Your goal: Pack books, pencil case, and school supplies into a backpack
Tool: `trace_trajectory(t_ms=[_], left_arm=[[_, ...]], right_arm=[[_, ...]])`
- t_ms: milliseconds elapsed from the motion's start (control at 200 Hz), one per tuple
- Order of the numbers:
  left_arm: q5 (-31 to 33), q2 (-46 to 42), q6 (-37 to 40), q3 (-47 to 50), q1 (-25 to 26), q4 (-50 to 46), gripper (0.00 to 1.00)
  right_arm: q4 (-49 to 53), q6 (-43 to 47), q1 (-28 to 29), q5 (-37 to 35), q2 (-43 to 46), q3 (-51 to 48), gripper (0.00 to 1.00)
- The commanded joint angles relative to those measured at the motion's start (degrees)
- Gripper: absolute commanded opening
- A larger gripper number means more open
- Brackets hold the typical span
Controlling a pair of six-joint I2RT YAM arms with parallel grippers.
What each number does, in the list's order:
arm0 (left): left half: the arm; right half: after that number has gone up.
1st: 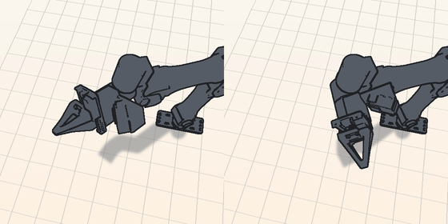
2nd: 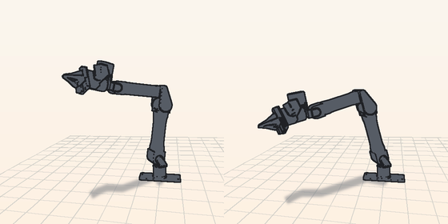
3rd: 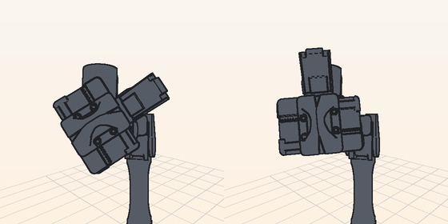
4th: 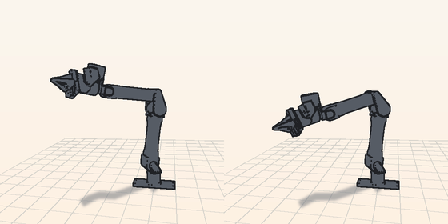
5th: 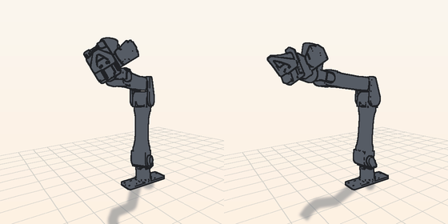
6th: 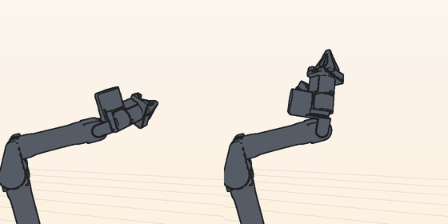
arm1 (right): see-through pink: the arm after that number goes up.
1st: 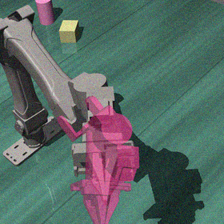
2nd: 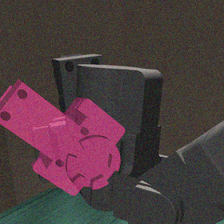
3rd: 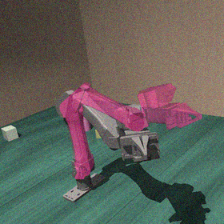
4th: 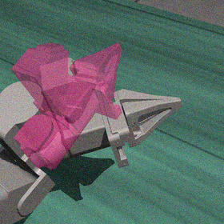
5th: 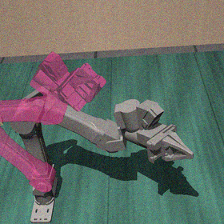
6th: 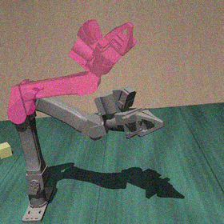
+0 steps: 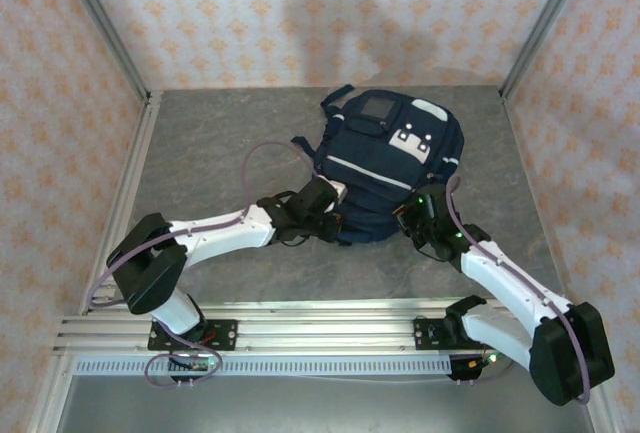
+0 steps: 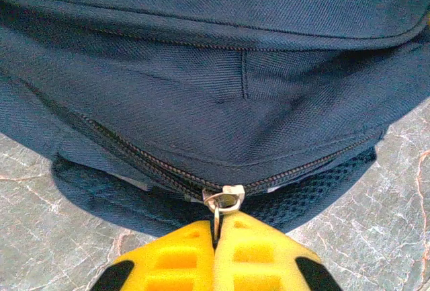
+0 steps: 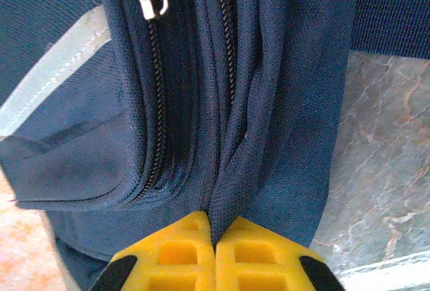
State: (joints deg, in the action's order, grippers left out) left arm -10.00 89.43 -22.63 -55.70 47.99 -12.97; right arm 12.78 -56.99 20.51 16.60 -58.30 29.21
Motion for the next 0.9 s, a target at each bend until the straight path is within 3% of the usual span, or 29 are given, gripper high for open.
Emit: trace_trajectory(t_ms=[0, 200, 245, 325, 390, 520, 605, 896], left_arm=[[3.0, -3.0, -0.6, 2.4, -0.6, -5.9, 0.0], [0.1, -1.6, 0.4, 2.0, 0.9, -4.4, 0.0], [-0.7, -0.4, 0.4, 0.8, 1.5, -4.0, 0.0], [-1.7, 1.9, 0.8, -2.1, 3.0, -3.5, 0.0], [-2.7, 3.7, 1.2, -4.7, 4.5, -3.3, 0.0], [-6.0, 7.1, 1.7, -9.6, 7.2, -3.2, 0.0], [-7.8, 9.2, 2.2, -12.5, 8.8, -3.6, 0.0], [-11.4, 12.6, 2.6, -20.2, 11.6, -4.3, 0.0]], right_arm=[[2.0, 9.0, -4.2, -4.4, -2.8, 3.4, 0.0], [8.6, 15.9, -7.5, -5.9, -8.4, 10.5, 0.05], [8.6, 16.1, -7.9, -6.4, -8.4, 11.1, 0.13], [11.2, 15.7, -8.0, -7.7, -7.4, 12.9, 0.4], [15.9, 13.1, -8.0, -9.7, -5.8, 14.7, 0.5], [24.8, 5.1, -8.0, -9.7, 0.2, 16.6, 0.51], [28.6, -0.3, -7.6, -7.1, 4.9, 15.8, 0.47], [31.7, -10.3, -5.0, 0.1, 13.9, 10.7, 0.45]])
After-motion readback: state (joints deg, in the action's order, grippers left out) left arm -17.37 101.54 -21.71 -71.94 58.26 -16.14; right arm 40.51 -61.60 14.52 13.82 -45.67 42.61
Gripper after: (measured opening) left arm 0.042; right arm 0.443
